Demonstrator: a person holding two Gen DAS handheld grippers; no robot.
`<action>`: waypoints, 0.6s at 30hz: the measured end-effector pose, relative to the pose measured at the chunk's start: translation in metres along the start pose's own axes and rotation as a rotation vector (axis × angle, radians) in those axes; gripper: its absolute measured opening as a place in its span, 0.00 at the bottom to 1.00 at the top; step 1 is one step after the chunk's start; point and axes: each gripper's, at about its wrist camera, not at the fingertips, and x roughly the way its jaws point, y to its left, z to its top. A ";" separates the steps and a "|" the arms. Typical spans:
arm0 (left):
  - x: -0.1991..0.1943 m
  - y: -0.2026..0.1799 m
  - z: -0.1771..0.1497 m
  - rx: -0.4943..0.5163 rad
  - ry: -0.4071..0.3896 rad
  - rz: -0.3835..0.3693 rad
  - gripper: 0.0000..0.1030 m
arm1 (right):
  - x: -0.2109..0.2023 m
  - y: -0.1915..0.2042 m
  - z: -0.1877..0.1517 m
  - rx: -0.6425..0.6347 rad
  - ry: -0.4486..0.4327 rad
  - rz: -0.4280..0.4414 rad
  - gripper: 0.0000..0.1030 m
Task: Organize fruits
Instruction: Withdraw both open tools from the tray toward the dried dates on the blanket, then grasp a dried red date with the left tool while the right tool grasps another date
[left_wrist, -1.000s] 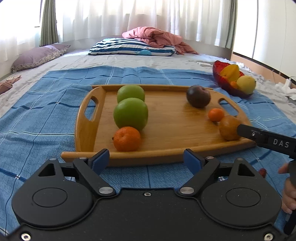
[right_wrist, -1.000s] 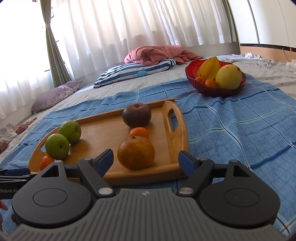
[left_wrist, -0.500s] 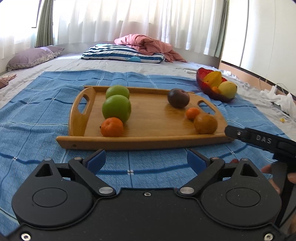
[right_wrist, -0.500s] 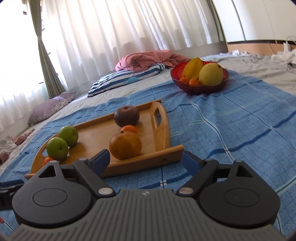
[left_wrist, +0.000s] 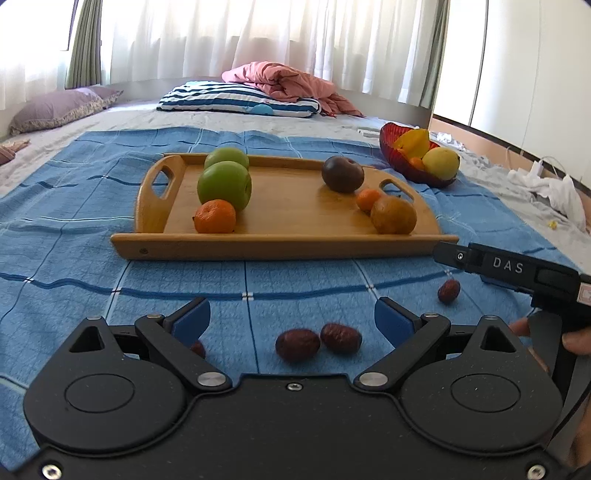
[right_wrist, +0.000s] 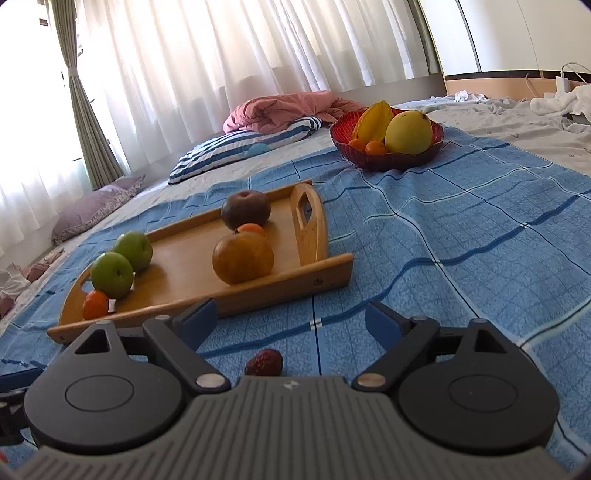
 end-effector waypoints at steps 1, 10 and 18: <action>-0.002 0.000 -0.002 0.004 -0.004 0.007 0.93 | 0.000 0.001 -0.001 -0.003 0.003 -0.004 0.92; -0.016 0.007 -0.016 0.005 -0.028 0.066 0.93 | -0.011 0.017 -0.013 -0.108 -0.033 -0.031 0.92; -0.023 0.018 -0.022 0.025 -0.044 0.115 0.93 | -0.016 0.032 -0.022 -0.215 -0.060 -0.035 0.92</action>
